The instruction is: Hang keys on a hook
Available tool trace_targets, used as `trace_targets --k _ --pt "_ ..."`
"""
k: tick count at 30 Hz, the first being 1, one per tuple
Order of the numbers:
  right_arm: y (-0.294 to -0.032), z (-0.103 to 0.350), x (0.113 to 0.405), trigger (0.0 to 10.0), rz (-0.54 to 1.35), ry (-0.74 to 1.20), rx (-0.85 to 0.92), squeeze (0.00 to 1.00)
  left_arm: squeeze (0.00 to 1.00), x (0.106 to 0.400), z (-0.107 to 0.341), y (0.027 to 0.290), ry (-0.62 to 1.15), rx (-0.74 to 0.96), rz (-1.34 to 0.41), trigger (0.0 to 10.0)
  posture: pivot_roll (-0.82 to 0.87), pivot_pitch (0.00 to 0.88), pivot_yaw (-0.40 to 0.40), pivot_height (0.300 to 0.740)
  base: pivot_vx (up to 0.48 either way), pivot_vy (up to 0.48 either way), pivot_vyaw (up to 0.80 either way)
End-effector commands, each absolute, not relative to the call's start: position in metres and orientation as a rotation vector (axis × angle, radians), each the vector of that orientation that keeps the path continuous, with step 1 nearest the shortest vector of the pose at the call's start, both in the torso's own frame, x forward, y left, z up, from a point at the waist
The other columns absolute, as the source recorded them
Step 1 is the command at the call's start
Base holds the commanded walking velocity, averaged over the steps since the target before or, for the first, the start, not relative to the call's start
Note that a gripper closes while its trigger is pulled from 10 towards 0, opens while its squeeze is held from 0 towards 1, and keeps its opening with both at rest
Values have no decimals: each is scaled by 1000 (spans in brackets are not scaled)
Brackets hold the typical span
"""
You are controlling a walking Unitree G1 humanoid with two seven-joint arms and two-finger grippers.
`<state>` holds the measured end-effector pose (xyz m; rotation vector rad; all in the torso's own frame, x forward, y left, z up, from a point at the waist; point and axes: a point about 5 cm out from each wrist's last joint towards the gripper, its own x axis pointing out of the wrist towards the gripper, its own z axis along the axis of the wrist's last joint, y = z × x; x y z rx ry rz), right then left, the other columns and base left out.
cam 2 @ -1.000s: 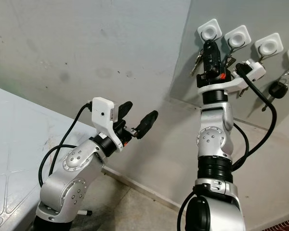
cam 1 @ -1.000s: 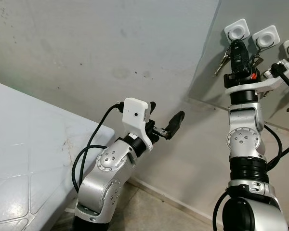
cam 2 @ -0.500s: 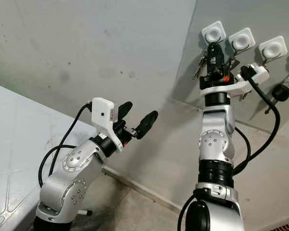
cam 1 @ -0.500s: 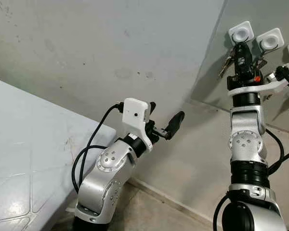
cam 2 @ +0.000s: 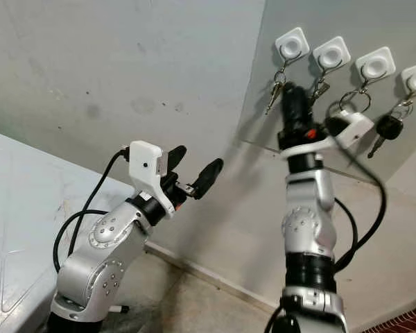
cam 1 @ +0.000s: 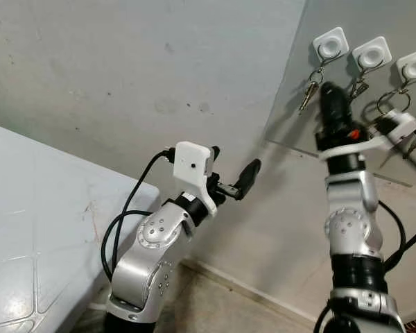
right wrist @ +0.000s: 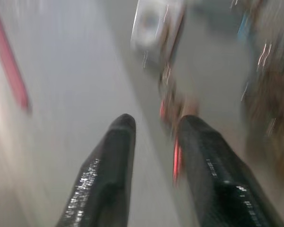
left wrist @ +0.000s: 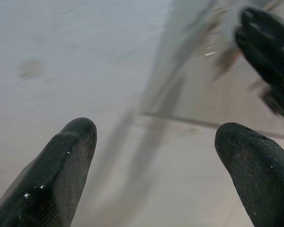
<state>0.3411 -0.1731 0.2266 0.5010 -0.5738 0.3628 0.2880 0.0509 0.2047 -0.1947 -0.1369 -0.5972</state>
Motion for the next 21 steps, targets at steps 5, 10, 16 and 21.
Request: trace_targets --k 5,10,16,21 --pt "-175 198 328 10000 359 -486 407 1000 0 297 179 71 -99 -151 -473 10000 6 103 -58 740 0 0 0" --pt "-183 157 315 10000 287 -361 368 1000 0 303 136 95 -2 -123 -350 10000 -1 99 -49 740 0 0 0" --pt "-183 120 302 10000 240 -252 352 1000 0 302 93 114 103 -82 -254 10000 -7 87 -39 740 0 0 0" --pt "-178 108 297 10000 196 -221 333 1000 0 300 87 112 79 -98 -258 10000 -5 78 -34 740 0 0 0"
